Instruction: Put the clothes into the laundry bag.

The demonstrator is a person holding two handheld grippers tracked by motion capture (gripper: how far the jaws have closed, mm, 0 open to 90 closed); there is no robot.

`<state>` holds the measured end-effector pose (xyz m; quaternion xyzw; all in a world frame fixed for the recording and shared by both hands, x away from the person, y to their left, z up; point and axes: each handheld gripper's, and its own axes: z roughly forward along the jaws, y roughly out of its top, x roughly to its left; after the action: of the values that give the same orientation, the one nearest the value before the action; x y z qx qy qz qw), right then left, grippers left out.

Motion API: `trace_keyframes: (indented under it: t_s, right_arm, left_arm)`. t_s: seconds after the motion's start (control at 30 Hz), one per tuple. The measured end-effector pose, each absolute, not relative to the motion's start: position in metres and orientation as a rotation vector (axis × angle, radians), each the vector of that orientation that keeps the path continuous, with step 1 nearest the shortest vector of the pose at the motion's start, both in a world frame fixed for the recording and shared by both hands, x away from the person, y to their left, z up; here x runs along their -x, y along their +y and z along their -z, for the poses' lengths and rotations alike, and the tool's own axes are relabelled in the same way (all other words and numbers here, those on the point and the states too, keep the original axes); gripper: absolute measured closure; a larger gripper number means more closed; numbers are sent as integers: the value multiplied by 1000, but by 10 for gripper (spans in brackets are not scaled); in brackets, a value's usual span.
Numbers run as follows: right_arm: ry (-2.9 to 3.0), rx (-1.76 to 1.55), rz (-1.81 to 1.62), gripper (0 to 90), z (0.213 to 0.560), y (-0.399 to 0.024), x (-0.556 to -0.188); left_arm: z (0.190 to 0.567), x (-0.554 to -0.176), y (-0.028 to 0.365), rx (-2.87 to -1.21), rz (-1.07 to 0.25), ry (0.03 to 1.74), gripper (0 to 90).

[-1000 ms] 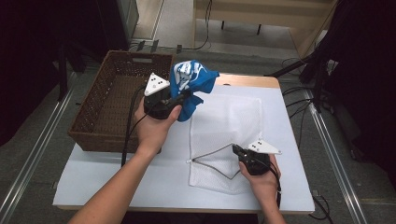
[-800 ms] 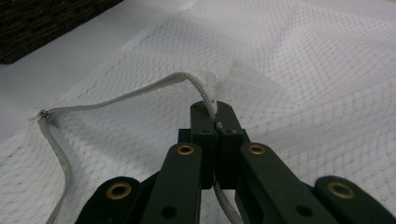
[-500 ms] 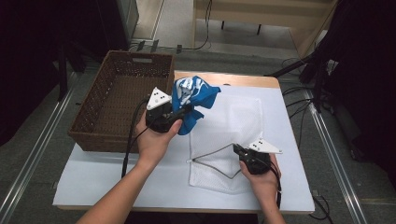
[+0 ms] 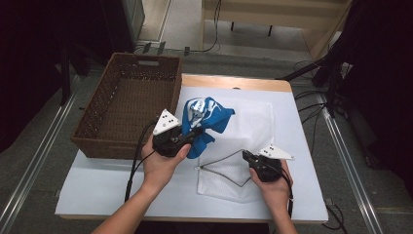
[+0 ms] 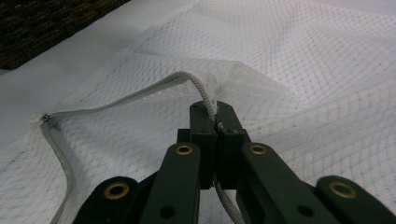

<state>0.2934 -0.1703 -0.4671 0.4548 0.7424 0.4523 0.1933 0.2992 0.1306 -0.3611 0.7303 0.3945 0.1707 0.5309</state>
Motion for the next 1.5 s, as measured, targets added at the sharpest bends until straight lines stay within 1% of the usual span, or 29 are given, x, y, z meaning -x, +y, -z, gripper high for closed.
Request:
trace_keyframes:
  t_s: [0.5,0.77,0.87,0.97,1.07,1.33,1.5]
  right_arm:
    - [2069,-1271,-1256,894,465,-167,-293]
    - [2014,-1295,-1279,896,454,-169,-298]
    - [2010,-1307,-1270,897,456,-170,-299]
    - [2016,-1312,-1257,898,460,-170,-299]
    - [2019,-1306,-1243,898,462,-170,-300]
    - [2009,-1310,-1223,898,464,-168,-301]
    - [2007,-1310,-1236,898,464,-168,-302]
  left_arm:
    - [385,-266,140,-1752,-331,918,728]
    - [405,-241,152,-1758,-271,924,728]
    - [413,-232,156,-1744,-237,899,727]
    - [418,-225,155,-1785,-225,878,727]
    - [422,-220,157,-1772,-187,877,727]
    - [423,-212,151,-1756,-120,799,726]
    - [438,-214,132,-1808,-66,767,722]
